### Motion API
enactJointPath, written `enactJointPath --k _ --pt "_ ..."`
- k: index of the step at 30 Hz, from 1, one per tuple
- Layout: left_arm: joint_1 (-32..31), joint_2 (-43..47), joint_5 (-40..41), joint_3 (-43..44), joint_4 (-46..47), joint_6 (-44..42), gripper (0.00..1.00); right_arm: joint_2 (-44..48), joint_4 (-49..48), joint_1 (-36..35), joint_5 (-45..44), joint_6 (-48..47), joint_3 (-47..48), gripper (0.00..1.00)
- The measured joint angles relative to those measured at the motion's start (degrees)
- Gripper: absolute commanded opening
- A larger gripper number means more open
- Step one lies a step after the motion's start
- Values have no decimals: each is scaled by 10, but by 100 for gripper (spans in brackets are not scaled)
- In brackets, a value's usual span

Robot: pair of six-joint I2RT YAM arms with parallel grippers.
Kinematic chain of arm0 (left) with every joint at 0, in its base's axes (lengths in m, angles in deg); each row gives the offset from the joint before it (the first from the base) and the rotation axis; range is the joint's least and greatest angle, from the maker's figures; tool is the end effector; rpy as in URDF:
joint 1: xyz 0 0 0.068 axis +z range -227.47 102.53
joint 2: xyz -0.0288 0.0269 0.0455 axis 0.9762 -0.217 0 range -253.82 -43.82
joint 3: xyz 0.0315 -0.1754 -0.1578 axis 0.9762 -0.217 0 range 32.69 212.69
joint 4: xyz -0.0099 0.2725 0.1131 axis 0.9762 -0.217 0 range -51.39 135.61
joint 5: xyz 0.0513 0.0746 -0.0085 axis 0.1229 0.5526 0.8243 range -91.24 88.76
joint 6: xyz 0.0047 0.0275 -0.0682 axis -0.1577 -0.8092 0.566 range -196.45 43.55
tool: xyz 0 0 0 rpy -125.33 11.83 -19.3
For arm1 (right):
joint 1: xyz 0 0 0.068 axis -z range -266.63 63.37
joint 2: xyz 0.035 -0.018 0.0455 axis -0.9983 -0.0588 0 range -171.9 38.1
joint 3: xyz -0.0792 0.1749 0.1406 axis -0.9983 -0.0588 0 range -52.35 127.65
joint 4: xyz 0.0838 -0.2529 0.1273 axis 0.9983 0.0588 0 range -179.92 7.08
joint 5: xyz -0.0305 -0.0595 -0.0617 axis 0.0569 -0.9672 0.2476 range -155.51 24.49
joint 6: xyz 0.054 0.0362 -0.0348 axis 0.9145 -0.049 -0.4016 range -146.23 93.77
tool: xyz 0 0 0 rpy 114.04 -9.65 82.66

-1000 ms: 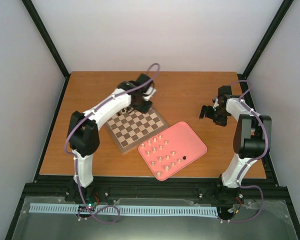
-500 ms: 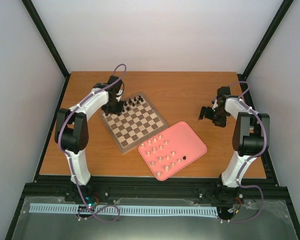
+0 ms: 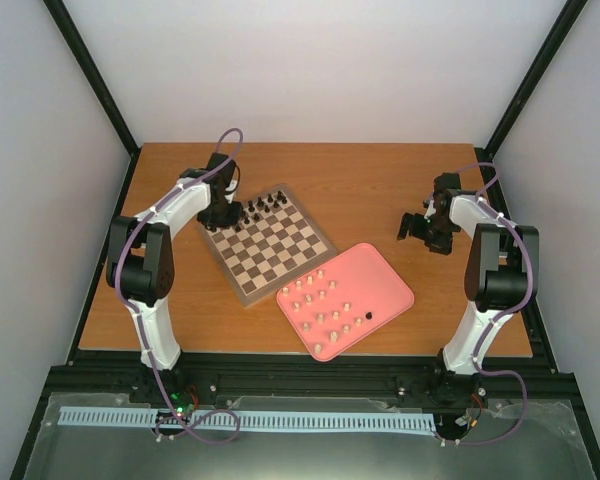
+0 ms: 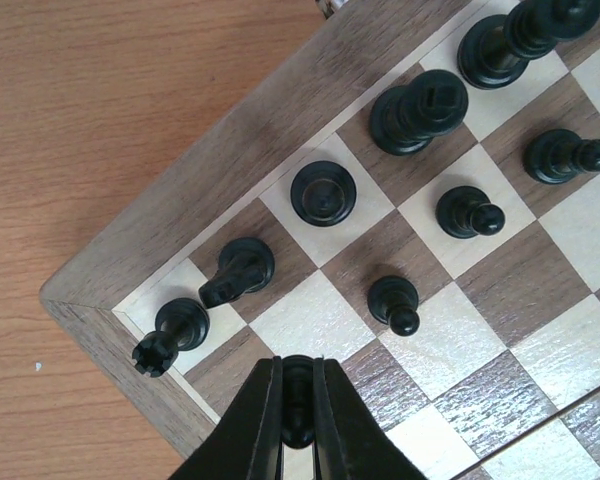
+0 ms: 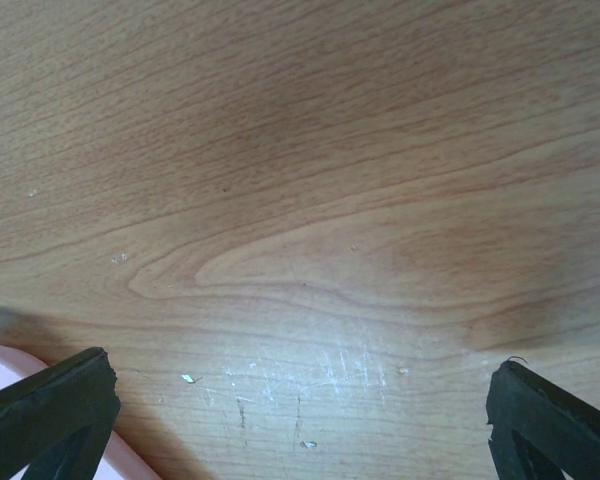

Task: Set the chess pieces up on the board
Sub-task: Place the chess piece on the chessboard.

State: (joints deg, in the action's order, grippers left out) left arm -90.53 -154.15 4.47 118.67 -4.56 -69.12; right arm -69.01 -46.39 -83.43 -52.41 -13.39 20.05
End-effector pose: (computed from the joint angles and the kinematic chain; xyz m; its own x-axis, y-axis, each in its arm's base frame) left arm 0.4065 -0.0879 0.1358 -0.9565 0.0916 -0.2769 0.0776 0.9951 0.0611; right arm 0.3796 -0.0073 0.0895 -0.9512 0.2700 -0.1494 0.2253 0.9385 0.2617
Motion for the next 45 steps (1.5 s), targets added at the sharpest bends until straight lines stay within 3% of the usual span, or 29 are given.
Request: enactJointPath --k 45 --pt "0 -21 -21 -24 15 5 18 0 1 0 0 -2 0 100"
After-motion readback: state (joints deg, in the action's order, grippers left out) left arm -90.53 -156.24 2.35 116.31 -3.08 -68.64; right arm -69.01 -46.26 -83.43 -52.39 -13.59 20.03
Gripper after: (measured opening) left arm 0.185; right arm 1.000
